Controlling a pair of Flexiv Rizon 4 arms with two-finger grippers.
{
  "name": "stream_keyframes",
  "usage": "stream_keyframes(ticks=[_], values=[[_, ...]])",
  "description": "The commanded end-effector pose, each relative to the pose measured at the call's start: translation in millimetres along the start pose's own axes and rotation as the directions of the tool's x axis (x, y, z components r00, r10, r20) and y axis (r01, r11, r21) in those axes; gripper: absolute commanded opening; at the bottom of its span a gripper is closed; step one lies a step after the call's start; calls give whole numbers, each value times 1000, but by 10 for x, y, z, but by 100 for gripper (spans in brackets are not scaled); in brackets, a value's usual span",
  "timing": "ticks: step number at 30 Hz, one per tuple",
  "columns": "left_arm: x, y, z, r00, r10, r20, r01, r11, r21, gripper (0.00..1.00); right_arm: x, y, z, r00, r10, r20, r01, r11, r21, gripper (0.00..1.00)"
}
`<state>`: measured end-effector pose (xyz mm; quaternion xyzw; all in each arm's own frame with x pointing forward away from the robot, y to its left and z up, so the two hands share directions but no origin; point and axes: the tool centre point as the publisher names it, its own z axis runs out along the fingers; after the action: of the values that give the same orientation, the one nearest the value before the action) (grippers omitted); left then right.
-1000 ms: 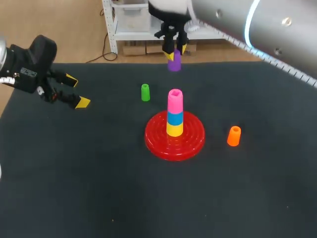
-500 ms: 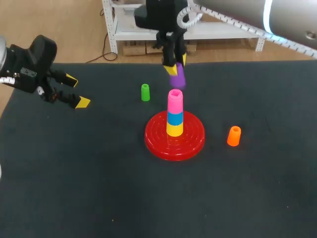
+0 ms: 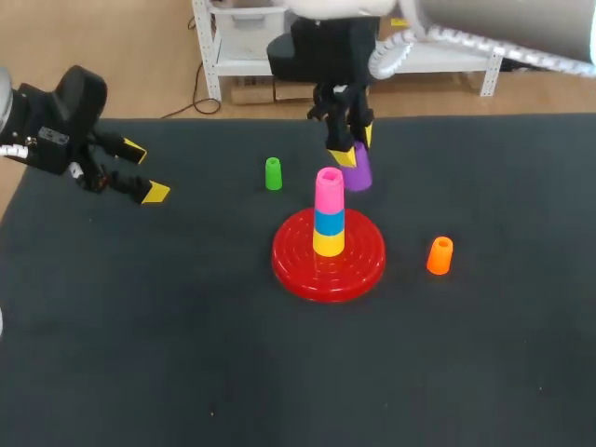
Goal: Pick up and stack the cylinders on the red base in this order: pink,purple,orange,green
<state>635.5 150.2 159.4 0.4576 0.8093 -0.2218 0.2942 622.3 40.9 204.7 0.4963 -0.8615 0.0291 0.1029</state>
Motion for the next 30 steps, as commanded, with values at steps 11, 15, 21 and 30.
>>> stream_keyframes(ticks=[11,15,21,30], values=[[19,1,-5,1000,3,6,-3,1000,1,100,-171,62,78,886,-5,463,-2,1000,15,0],[19,1,-5,1000,3,6,-3,1000,1,100,-253,24,118,892,-1,452,-11,1000,25,0],[19,1,-5,1000,3,6,-3,1000,1,100,-292,-55,142,907,12,422,-26,999,29,0],[19,1,-5,1000,3,6,-3,1000,1,100,-327,-66,137,927,10,375,-27,999,38,0]])
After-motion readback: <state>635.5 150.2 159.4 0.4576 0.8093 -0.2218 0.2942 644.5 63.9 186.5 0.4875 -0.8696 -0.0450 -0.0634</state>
